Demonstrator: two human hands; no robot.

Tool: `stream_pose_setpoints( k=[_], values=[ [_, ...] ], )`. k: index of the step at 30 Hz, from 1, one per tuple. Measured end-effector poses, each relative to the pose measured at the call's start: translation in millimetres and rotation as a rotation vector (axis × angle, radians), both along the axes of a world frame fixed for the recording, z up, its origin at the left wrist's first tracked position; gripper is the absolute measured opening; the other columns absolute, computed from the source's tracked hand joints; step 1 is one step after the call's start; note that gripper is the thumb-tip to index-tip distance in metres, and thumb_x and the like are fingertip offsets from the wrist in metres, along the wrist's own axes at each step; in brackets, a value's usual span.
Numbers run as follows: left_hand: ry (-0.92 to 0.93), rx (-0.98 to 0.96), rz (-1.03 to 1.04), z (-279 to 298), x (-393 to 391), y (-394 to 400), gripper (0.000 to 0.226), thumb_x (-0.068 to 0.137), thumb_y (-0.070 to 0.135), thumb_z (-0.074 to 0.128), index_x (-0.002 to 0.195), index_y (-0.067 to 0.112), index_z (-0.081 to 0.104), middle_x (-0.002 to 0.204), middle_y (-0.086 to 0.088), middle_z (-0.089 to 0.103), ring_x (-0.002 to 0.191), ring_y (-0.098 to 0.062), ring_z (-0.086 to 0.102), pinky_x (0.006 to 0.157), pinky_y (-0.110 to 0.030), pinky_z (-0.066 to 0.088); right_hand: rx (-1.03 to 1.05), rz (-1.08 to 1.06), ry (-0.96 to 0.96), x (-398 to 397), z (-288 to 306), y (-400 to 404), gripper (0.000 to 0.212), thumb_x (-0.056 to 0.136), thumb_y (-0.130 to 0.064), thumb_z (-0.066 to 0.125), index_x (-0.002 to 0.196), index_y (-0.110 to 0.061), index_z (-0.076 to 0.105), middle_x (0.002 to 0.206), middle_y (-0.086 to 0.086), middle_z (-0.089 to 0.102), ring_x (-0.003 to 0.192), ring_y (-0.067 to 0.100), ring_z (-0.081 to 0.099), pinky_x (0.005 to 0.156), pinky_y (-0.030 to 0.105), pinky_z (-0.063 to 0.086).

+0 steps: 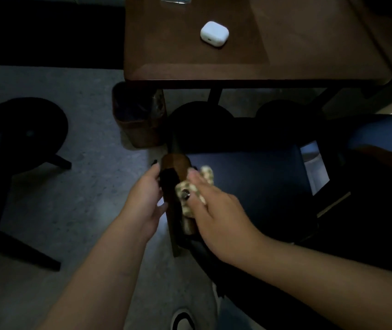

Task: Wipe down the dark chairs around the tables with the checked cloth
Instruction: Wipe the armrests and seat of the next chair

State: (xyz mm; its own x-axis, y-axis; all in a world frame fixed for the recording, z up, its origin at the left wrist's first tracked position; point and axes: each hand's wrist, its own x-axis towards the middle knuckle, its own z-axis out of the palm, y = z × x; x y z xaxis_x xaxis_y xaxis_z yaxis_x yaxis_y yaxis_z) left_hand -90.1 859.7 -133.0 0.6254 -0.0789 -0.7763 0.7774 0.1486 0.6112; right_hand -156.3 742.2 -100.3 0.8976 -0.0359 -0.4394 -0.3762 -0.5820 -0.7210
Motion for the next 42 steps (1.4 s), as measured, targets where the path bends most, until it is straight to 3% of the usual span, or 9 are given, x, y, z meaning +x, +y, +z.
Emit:
stream_pose_setpoints(
  k=[5,8,11,14,21,26,30,37,42],
  values=[
    [0.073,0.155,0.022,12,16,-39,0.034,0.102,0.037,0.04,0.098,0.012,0.062,0.076,-0.005,0.072,0.068,-0.016,0.064,0.054,-0.022,0.053,0.364,-0.488,0.22,35,-30,11,0.034,0.099,-0.029,0.035,0.098,-0.012,0.064,0.1,0.012,0.067,0.095,0.028,0.063,0.088,0.042,0.052],
    [0.081,0.398,0.013,2,21,-51,0.049,0.099,0.04,0.045,0.131,0.003,0.042,0.119,-0.02,0.061,0.099,-0.033,0.063,0.081,-0.04,0.055,0.59,-0.718,0.283,71,-62,10,0.036,0.085,-0.034,0.041,0.097,-0.011,0.067,0.096,0.014,0.07,0.089,0.029,0.067,0.084,0.046,0.056],
    [0.071,0.615,-0.083,2,23,-55,0.055,0.1,0.044,0.039,0.134,0.003,0.03,0.123,-0.022,0.054,0.102,-0.033,0.057,0.086,-0.037,0.047,0.782,-0.756,0.46,90,-87,4,0.032,0.092,-0.032,0.045,0.086,-0.008,0.065,0.075,0.01,0.066,0.067,0.024,0.063,0.055,0.029,0.055],
    [0.029,0.721,-0.179,6,21,-56,0.059,0.1,0.048,0.035,0.135,0.0,0.028,0.126,-0.023,0.053,0.107,-0.035,0.055,0.089,-0.037,0.044,0.844,-0.731,0.554,78,-94,1,0.031,0.095,-0.034,0.044,0.095,-0.013,0.065,0.079,0.012,0.063,0.072,0.029,0.06,0.057,0.029,0.05],
    [0.033,0.824,-0.227,9,24,-60,0.059,0.1,0.047,0.036,0.138,0.001,0.03,0.135,-0.023,0.049,0.12,-0.038,0.05,0.101,-0.039,0.038,0.481,-0.53,0.281,40,-80,5,0.031,0.081,-0.043,0.032,0.07,-0.023,0.053,0.074,0.007,0.056,0.069,0.024,0.053,0.061,0.031,0.04],
    [0.05,0.87,-0.244,13,24,-60,0.057,0.101,0.047,0.035,0.137,0.003,0.033,0.135,-0.021,0.049,0.121,-0.037,0.05,0.097,-0.036,0.038,0.518,-0.538,0.539,62,-108,-3,0.037,0.096,-0.037,0.032,0.071,-0.017,0.052,0.068,0.011,0.057,0.052,0.02,0.048,0.042,0.026,0.037],
    [0.043,0.869,-0.264,16,24,-60,0.057,0.102,0.046,0.033,0.139,0.003,0.031,0.138,-0.021,0.047,0.125,-0.036,0.047,0.097,-0.034,0.036,0.212,-0.331,0.363,37,-85,-6,0.044,0.099,-0.032,0.031,0.092,-0.002,0.063,0.101,0.023,0.065,0.091,0.035,0.062,0.08,0.039,0.051],
    [0.035,0.824,-0.266,17,25,-60,0.057,0.103,0.044,0.032,0.141,0.001,0.027,0.141,-0.021,0.044,0.127,-0.035,0.045,0.099,-0.034,0.035,0.043,0.088,-0.066,-17,-6,-29,0.025,0.101,-0.019,0.04,0.085,-0.011,0.057,0.092,0.016,0.065,0.085,0.03,0.058,0.068,0.026,0.029],
    [0.017,0.805,-0.245,13,25,-59,0.06,0.102,0.043,0.034,0.143,0.0,0.027,0.144,-0.021,0.042,0.13,-0.035,0.043,0.103,-0.034,0.033,0.01,0.078,0.336,21,-66,-33,0.035,0.101,-0.022,0.037,0.096,-0.001,0.065,0.11,0.023,0.064,0.102,0.036,0.059,0.074,0.032,0.037]
  ],
)
